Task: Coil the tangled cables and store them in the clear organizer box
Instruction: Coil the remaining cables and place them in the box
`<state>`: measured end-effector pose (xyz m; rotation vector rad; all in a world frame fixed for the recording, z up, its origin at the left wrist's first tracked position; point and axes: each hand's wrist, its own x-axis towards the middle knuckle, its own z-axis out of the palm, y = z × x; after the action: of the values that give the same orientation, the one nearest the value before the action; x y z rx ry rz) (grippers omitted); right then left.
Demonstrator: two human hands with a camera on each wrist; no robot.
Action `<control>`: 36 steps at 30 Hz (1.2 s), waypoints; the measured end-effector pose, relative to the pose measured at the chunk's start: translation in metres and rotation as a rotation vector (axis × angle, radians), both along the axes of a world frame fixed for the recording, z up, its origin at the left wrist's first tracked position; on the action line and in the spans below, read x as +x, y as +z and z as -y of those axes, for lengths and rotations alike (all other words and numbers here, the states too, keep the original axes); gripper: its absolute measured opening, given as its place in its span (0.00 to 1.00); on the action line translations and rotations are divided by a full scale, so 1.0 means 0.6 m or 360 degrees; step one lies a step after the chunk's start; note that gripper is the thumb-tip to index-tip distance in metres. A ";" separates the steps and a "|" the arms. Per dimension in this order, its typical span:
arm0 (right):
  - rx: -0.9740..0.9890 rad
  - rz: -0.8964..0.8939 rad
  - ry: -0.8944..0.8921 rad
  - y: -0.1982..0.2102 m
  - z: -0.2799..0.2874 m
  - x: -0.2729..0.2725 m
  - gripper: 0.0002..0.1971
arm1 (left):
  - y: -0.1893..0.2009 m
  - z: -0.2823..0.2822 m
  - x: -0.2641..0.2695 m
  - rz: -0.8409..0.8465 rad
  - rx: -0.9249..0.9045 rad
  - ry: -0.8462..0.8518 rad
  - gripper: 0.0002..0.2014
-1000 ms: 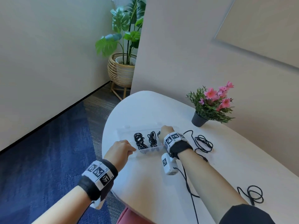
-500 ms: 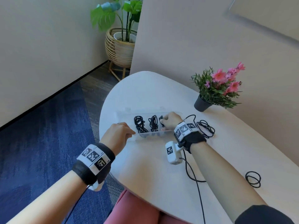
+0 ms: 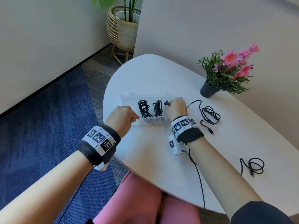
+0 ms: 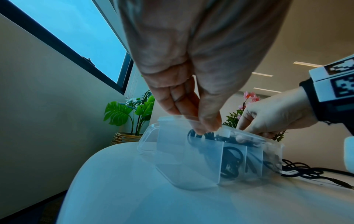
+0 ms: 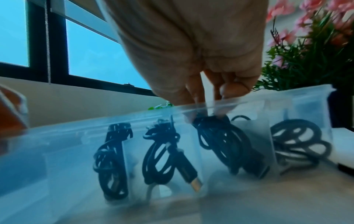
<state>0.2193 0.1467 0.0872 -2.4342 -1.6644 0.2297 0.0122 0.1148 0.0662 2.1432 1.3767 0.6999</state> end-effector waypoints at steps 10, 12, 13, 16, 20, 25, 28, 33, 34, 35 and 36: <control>-0.0163 0.0020 -0.0128 0.008 -0.015 -0.009 0.09 | 0.002 0.004 0.007 -0.0001 0.0027 -0.0045 0.10; -0.0284 -0.0027 -0.0082 0.014 -0.031 0.002 0.10 | 0.003 0.004 0.007 -0.0004 0.0021 -0.0050 0.10; -0.0334 -0.0036 -0.0053 0.016 -0.038 0.010 0.13 | 0.003 0.005 0.007 -0.0009 0.0020 -0.0047 0.10; -0.0436 0.0026 0.0024 0.025 -0.050 0.015 0.16 | 0.000 0.003 0.007 0.0004 0.0026 -0.0034 0.10; -0.0401 0.0063 0.0109 0.027 -0.053 -0.004 0.14 | 0.002 -0.001 0.008 -0.0001 0.0031 -0.0027 0.10; -0.0229 -0.0382 0.0175 0.035 -0.019 0.039 0.02 | 0.000 -0.001 0.007 0.0013 0.0003 0.0009 0.11; 0.0208 -0.0840 0.0032 0.041 0.016 0.066 0.14 | 0.001 -0.002 0.009 -0.0020 0.0010 0.0013 0.11; 0.0453 -0.0554 -0.0244 0.031 0.077 0.145 0.14 | 0.001 0.019 0.020 -0.0057 0.0151 0.0005 0.12; 0.0234 -0.0426 -0.0251 0.021 0.092 0.155 0.21 | 0.000 0.027 0.023 -0.0050 0.0203 -0.0007 0.13; -0.0011 -0.0320 -0.0225 0.007 0.107 0.163 0.29 | -0.002 0.034 0.025 -0.0038 0.0261 -0.0023 0.13; -0.0239 -0.0258 -0.0193 -0.007 0.121 0.166 0.37 | -0.003 0.042 0.027 -0.0028 0.0314 -0.0040 0.12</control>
<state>0.3189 0.0741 0.0833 -2.5354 -1.4756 0.5368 0.0285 0.0899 0.0642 2.3193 1.3352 0.8403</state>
